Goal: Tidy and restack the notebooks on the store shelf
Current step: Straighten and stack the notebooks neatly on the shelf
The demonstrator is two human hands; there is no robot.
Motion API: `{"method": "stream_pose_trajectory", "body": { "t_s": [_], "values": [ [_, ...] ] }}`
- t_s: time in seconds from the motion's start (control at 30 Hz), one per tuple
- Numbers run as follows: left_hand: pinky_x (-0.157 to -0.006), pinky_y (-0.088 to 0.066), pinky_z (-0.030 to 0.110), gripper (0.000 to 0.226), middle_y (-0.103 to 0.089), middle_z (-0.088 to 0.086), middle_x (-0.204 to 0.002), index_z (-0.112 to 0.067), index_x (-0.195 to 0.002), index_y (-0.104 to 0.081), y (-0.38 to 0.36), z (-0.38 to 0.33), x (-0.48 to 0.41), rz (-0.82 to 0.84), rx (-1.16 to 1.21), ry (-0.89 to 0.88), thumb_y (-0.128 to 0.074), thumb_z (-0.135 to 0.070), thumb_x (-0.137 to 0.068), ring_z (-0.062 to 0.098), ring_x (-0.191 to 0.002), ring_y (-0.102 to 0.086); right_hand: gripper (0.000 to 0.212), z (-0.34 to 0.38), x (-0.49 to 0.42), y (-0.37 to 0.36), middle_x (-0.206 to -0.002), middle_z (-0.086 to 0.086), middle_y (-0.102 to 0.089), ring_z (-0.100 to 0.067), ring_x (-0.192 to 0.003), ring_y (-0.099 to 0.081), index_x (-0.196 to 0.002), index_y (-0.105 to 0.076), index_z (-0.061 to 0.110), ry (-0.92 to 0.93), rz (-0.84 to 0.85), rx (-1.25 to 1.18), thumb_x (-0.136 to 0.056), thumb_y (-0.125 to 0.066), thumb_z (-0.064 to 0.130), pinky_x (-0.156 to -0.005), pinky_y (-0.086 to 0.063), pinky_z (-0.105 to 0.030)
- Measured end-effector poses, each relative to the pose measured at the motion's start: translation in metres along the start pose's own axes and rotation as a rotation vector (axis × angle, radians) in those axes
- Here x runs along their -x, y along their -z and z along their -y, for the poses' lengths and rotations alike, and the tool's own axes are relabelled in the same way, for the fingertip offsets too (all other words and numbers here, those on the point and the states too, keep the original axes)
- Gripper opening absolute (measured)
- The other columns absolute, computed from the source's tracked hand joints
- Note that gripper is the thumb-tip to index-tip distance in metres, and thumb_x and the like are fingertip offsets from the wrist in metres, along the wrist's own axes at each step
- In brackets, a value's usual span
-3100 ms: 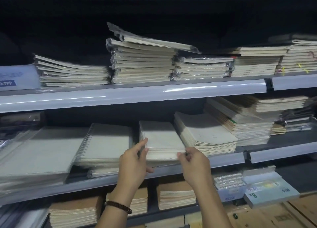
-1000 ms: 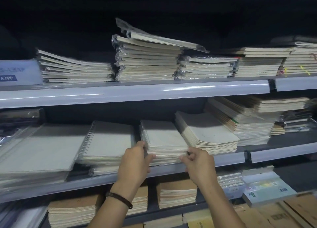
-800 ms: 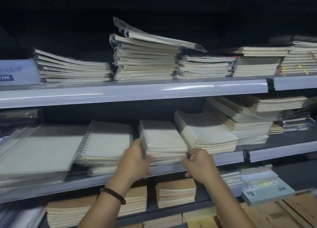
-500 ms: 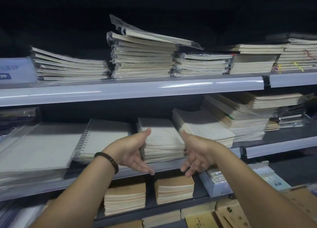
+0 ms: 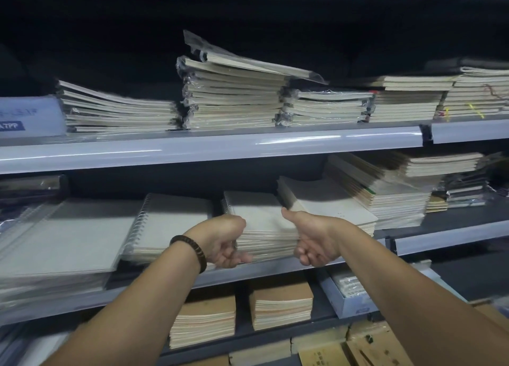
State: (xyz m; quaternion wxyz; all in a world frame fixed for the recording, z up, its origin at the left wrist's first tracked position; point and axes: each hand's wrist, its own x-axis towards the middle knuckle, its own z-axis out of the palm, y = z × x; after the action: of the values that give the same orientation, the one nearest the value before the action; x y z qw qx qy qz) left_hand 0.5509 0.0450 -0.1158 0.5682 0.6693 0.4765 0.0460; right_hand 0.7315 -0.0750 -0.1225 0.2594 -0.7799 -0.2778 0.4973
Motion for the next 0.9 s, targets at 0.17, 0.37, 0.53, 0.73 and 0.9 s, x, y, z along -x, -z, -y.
{"method": "stream_pose_trajectory", "body": {
  "t_s": [0.17,0.37,0.53,0.73,0.9],
  "values": [
    [-0.051,-0.059,0.03,0.045,-0.039,0.024,-0.16,-0.011,-0.141,-0.036,0.014,-0.001,0.0,0.05,0.005,0.047,-0.039,-0.044,-0.111,0.031,-0.082,-0.082,0.095,-0.001,0.006,0.004,-0.062,0.0,-0.057,-0.014,-0.055,-0.067,-0.129,-0.065,0.012,-0.017,-0.003,0.033,-0.096,-0.011,0.083,-0.047,-0.041,-0.018],
    [-0.042,-0.048,0.023,0.036,-0.061,0.018,-0.141,-0.01,-0.139,-0.043,0.005,0.002,-0.006,0.007,-0.001,0.001,-0.035,-0.031,-0.11,0.017,-0.054,-0.074,0.092,0.0,0.001,-0.006,-0.059,-0.001,-0.046,-0.014,-0.046,-0.058,-0.157,-0.031,0.024,0.0,-0.033,-0.019,-0.091,-0.025,0.087,-0.04,-0.039,-0.019],
    [-0.049,-0.055,0.027,0.041,-0.061,0.023,-0.137,-0.008,-0.137,-0.041,0.009,0.003,0.012,0.057,0.013,-0.013,-0.034,-0.04,-0.112,0.022,-0.065,-0.078,0.094,0.001,0.008,-0.01,-0.058,-0.002,-0.056,-0.018,-0.052,-0.068,-0.163,-0.028,0.018,0.018,-0.127,0.049,-0.095,-0.023,0.083,-0.045,-0.042,-0.017],
    [-0.058,-0.062,0.033,0.024,-0.065,0.014,-0.118,-0.01,-0.12,-0.057,0.024,0.022,0.056,-0.069,-0.059,-0.199,-0.038,-0.024,-0.112,0.029,-0.076,-0.082,0.062,0.02,0.045,-0.017,-0.075,-0.013,-0.074,-0.029,-0.058,-0.077,-0.153,-0.035,0.014,0.201,-0.39,0.142,-0.107,-0.04,0.055,-0.045,-0.041,-0.022],
    [-0.07,-0.065,0.038,0.021,-0.069,-0.014,-0.112,-0.03,-0.117,-0.07,0.045,0.071,0.094,-0.402,-0.108,-0.451,-0.051,-0.031,-0.108,0.01,-0.072,-0.079,0.043,0.024,0.066,-0.051,-0.081,-0.012,-0.078,-0.031,-0.062,-0.079,-0.135,-0.058,0.016,0.393,-0.42,0.087,-0.106,-0.05,0.047,-0.048,-0.048,-0.026]
  ]
}}
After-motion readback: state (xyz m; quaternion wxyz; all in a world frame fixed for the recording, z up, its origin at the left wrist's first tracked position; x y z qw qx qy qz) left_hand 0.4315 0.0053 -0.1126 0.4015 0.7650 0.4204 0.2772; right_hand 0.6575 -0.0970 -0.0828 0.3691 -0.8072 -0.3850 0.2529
